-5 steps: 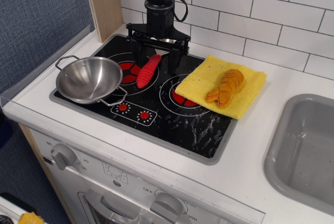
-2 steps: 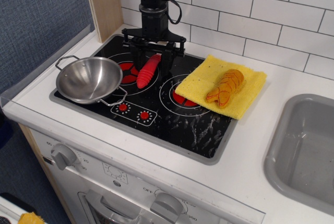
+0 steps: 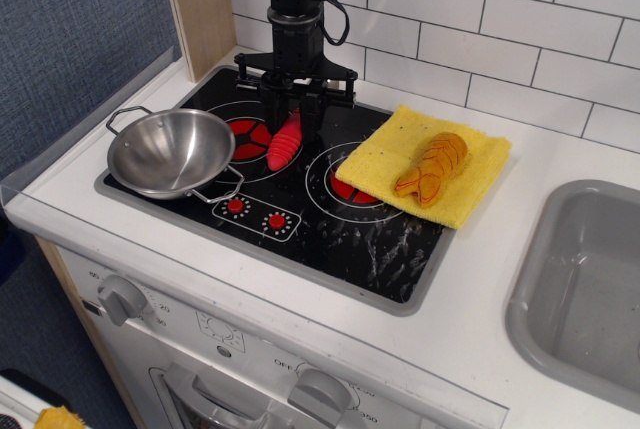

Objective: Place the red spoon in front of the fish on the towel

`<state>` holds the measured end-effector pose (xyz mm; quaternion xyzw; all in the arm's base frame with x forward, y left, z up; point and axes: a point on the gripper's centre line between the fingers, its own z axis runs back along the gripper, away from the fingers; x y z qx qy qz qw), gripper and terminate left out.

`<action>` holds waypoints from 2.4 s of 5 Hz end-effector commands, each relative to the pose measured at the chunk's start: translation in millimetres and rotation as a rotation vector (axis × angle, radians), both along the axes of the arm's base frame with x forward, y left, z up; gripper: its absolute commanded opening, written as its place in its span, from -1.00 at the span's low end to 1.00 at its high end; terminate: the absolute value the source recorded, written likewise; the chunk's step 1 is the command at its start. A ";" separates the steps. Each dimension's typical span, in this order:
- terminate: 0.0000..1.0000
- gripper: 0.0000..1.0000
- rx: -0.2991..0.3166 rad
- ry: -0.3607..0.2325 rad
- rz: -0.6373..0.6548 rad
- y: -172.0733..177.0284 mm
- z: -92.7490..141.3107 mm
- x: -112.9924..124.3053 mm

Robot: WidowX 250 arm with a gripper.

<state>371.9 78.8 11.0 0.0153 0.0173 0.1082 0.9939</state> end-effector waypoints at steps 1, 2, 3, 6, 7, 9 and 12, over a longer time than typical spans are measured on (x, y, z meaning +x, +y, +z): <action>-1.00 -1.00 -0.006 -0.174 -0.116 -46.3 75.8 -4.2; -1.00 -1.00 -0.023 -0.214 -0.156 -78.2 98.3 -34.8; -1.00 -1.00 -0.074 -0.192 -0.157 -94.7 87.7 -63.7; -1.00 -1.00 -0.026 -0.118 -0.134 -118.6 33.6 -97.7; -1.00 -1.00 -0.001 -0.114 -0.162 -126.2 23.7 -103.4; -1.00 -1.00 0.027 -0.099 -0.139 -121.8 16.9 -113.9; -1.00 1.00 0.032 -0.089 -0.102 -116.6 14.3 -123.3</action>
